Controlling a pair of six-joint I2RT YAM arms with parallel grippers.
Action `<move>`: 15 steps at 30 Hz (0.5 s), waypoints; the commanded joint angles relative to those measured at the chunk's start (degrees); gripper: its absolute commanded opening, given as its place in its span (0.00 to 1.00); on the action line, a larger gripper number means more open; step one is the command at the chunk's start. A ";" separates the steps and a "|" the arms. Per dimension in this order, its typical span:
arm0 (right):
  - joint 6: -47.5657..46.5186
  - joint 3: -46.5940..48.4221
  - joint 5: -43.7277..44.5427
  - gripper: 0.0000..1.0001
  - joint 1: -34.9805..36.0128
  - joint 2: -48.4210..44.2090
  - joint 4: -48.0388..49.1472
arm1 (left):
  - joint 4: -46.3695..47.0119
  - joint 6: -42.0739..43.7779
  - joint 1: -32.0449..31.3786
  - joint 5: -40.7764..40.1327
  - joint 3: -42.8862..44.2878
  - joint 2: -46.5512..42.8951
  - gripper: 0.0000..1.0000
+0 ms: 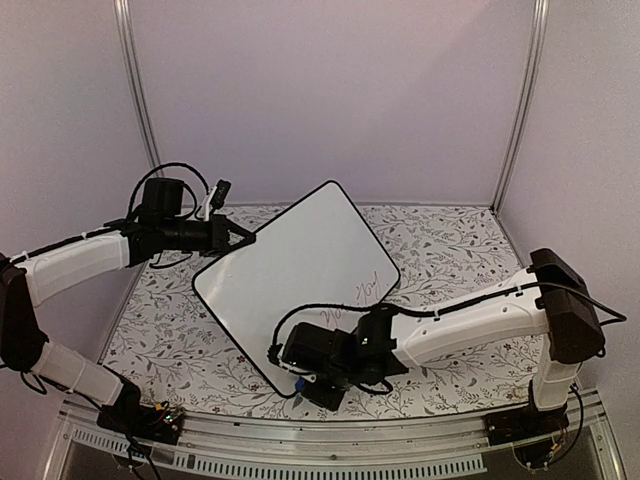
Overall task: Erase the whiteboard
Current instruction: Erase the whiteboard at the center of the board.
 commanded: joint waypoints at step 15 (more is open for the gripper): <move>-3.82 7.00 8.78 0.07 2.22 2.69 4.97 | -1.27 1.37 0.03 -3.44 -0.50 0.56 0.00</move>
